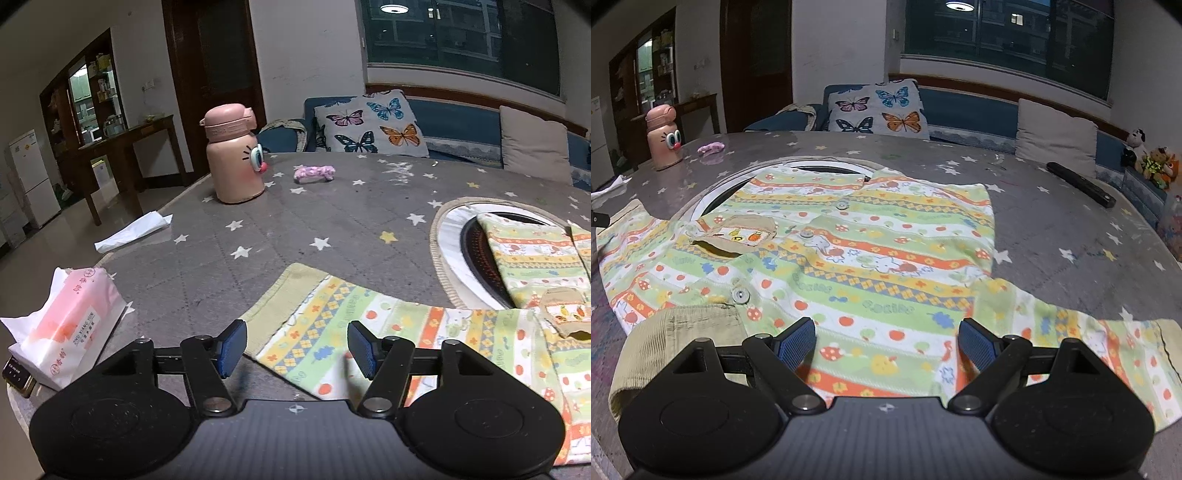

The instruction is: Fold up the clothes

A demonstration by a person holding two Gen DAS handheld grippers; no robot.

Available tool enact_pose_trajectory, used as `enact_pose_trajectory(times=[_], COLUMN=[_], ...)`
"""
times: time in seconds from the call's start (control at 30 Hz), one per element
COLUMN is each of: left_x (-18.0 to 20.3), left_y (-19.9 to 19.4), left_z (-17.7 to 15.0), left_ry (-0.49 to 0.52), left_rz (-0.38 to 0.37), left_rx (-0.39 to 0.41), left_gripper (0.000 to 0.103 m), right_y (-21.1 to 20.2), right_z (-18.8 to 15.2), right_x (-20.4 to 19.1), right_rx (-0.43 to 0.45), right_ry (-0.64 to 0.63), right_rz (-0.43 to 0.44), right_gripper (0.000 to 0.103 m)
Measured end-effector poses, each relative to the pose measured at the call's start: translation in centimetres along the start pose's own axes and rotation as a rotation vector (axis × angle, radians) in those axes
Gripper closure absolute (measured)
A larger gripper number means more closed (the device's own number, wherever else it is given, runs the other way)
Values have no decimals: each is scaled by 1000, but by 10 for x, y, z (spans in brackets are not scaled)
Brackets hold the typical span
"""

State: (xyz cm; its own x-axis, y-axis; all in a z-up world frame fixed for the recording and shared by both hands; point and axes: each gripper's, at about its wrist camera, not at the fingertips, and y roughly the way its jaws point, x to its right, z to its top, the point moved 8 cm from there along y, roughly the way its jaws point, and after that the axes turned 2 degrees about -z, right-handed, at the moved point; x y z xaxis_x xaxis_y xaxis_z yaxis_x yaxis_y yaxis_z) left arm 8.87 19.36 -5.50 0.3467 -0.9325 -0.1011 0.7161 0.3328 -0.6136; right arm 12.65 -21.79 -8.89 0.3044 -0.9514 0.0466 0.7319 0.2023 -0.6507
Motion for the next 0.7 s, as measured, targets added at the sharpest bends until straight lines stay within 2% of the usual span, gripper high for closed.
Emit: enact_pose_trajectory(times=[0.33, 0.7], left_x=[28, 92], left_y=[-7, -11], left_z=[3, -4], left_ry=[30, 118], left_rz=[-49, -149], left_rx=[11, 7], left_gripper=[31, 24], right_y=[-9, -16], right_z=[-8, -12], right_x=[7, 15], right_rx=[4, 17], right_ry=[30, 56], right_rz=[-10, -40], right_gripper=[16, 16])
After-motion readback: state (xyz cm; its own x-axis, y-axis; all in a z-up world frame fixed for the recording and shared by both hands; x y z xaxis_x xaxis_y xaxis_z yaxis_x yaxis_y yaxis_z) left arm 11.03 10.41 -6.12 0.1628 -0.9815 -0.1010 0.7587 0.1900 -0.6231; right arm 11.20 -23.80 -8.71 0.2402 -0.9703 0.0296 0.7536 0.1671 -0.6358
